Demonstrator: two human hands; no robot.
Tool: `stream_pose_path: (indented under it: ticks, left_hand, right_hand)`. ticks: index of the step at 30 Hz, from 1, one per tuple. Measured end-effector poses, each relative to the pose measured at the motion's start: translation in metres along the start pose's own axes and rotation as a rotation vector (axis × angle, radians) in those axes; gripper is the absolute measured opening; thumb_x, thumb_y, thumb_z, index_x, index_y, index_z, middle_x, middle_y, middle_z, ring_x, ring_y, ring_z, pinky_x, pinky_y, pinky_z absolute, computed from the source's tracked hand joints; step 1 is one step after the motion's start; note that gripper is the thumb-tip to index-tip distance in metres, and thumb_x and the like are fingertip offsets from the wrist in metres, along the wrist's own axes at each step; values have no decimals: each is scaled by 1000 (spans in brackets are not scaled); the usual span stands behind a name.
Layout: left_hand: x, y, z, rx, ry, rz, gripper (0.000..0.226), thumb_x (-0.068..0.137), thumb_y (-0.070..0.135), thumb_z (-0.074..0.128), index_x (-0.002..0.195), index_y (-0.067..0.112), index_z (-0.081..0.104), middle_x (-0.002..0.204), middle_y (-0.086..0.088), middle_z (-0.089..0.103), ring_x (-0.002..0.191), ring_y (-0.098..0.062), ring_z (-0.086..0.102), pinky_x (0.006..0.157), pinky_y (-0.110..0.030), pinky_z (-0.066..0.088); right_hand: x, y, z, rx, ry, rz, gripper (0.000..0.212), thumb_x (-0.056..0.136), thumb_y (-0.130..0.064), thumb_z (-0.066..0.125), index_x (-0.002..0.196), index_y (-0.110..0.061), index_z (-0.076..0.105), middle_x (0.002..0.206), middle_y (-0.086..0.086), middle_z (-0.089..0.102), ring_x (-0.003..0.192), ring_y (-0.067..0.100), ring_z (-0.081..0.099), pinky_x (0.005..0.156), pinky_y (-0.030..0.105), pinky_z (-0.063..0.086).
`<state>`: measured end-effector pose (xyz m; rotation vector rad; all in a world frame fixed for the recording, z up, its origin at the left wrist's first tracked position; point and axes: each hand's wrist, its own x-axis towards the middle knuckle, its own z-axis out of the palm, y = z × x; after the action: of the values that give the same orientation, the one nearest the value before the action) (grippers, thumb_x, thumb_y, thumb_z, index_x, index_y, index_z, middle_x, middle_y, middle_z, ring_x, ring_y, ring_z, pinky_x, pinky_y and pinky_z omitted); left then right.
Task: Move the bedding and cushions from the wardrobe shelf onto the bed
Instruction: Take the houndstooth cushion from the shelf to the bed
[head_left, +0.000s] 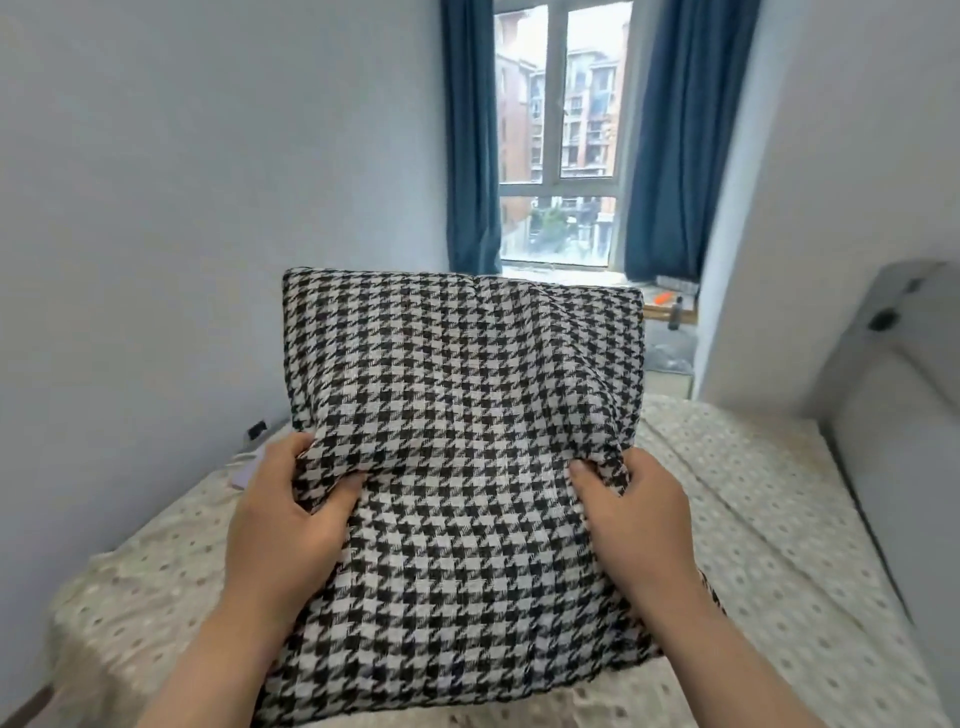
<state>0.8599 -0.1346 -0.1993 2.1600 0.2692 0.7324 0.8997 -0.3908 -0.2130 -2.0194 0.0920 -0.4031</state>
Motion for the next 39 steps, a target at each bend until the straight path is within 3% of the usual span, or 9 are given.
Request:
stream_pose_path:
  ticks: [7, 13, 18, 21, 27, 31, 34, 36, 39]
  left_hand:
    - [29, -1, 107, -56, -318, 46, 57, 80, 35, 70, 128, 28, 40, 128, -1, 56, 116, -28, 54, 93, -56, 46]
    - [18, -1, 203, -76, -526, 97, 61, 81, 38, 69, 132, 25, 39, 128, 0, 55, 115, -24, 54, 94, -50, 47]
    - [-23, -5, 293, -65, -690, 72, 64, 82, 41, 67, 136, 24, 38, 134, 2, 52, 121, -21, 50, 99, -49, 44]
    - [-57, -20, 361, -16, -809, 54, 66, 83, 46, 64, 138, 25, 35, 141, 2, 47, 126, -21, 46, 102, -49, 42]
    - [-137, -76, 485, 85, -966, -42, 60, 88, 28, 62, 141, 18, 36, 143, -1, 45, 130, -20, 44, 105, -48, 38]
    - [-175, -135, 542, 162, -1009, -91, 55, 90, 23, 60, 139, 15, 37, 135, -6, 48, 123, -23, 48, 101, -44, 41]
    - [-191, -177, 581, 224, -1003, -124, 55, 90, 19, 59, 139, 10, 36, 132, -11, 47, 122, -28, 46, 100, -44, 38]
    - [-194, -199, 597, 250, -1024, -145, 52, 89, 19, 58, 136, 11, 38, 127, -10, 49, 118, -28, 47, 99, -45, 40]
    - [-201, -223, 610, 290, -1029, -213, 40, 89, 13, 54, 127, 12, 43, 113, -9, 50, 104, -28, 53, 93, -46, 46]
  right_hand:
    - [18, 60, -33, -190, 203, 223, 31, 89, -47, 60, 96, -21, 44, 76, -8, 50, 45, 0, 49, 52, 20, 33]
    - [18, 129, -61, -265, 317, 384, 41, 89, -48, 59, 106, -11, 57, 93, 2, 63, 58, -2, 52, 73, 28, 46]
    - [12, 213, -91, -285, 359, 528, 38, 85, -52, 58, 92, -17, 47, 93, -1, 55, 75, 15, 50, 71, 32, 41]
    - [12, 276, -102, -322, 358, 619, 65, 79, -64, 49, 113, -10, 59, 108, -5, 62, 92, 19, 59, 83, 37, 50]
    - [15, 408, -101, -353, 244, 773, 68, 92, -51, 53, 143, -8, 40, 147, 7, 47, 131, 25, 47, 106, 44, 38]
    - [6, 485, -76, -339, 163, 906, 68, 95, -52, 48, 145, -10, 32, 142, 8, 50, 126, 27, 52, 101, 44, 44]
    - [4, 536, -56, -326, 78, 936, 61, 95, -50, 48, 139, -10, 36, 104, -3, 59, 91, 16, 63, 75, 33, 55]
    - [4, 559, -50, -350, 38, 941, 58, 95, -51, 48, 135, -11, 37, 98, -5, 54, 74, 8, 49, 62, 21, 43]
    - [3, 589, -39, -387, 9, 973, 49, 93, -54, 49, 121, -16, 39, 108, 1, 60, 80, 15, 59, 71, 36, 56]
